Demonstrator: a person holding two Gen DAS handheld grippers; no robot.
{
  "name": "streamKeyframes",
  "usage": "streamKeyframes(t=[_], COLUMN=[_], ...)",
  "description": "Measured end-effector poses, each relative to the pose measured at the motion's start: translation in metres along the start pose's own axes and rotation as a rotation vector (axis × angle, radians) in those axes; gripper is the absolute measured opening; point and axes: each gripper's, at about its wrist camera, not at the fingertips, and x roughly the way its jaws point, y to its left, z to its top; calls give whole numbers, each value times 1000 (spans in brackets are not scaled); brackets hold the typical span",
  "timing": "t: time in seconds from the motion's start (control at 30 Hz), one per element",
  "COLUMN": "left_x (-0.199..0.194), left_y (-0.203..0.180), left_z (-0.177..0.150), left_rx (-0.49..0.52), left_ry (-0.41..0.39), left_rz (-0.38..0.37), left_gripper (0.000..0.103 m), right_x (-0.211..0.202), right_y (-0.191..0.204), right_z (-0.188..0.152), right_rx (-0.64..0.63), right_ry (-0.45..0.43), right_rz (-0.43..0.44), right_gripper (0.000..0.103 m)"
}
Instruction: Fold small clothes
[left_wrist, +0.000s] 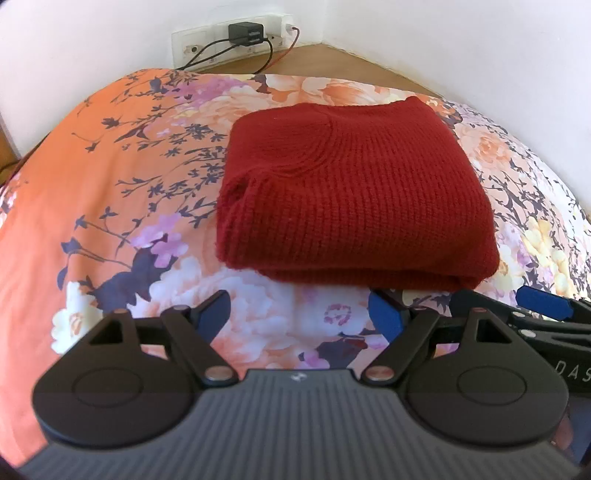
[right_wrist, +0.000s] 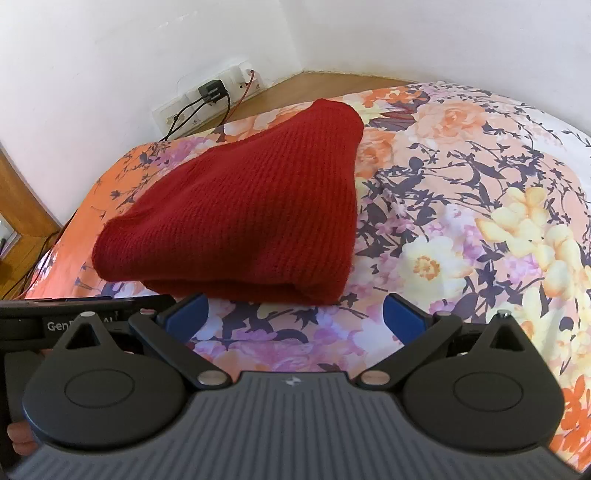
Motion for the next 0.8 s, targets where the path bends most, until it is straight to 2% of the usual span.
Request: streamKeyframes(t=[0.8], left_x=[-3], left_y=[3], left_z=[-3], left_rx=[-17], left_ry=[7], left_rz=[13], left_gripper=[83], right_x=[-1], right_y=[5], right_z=[-3], right_rx=[-25], right_ry=[11], right_rz=[16], right_gripper=[103])
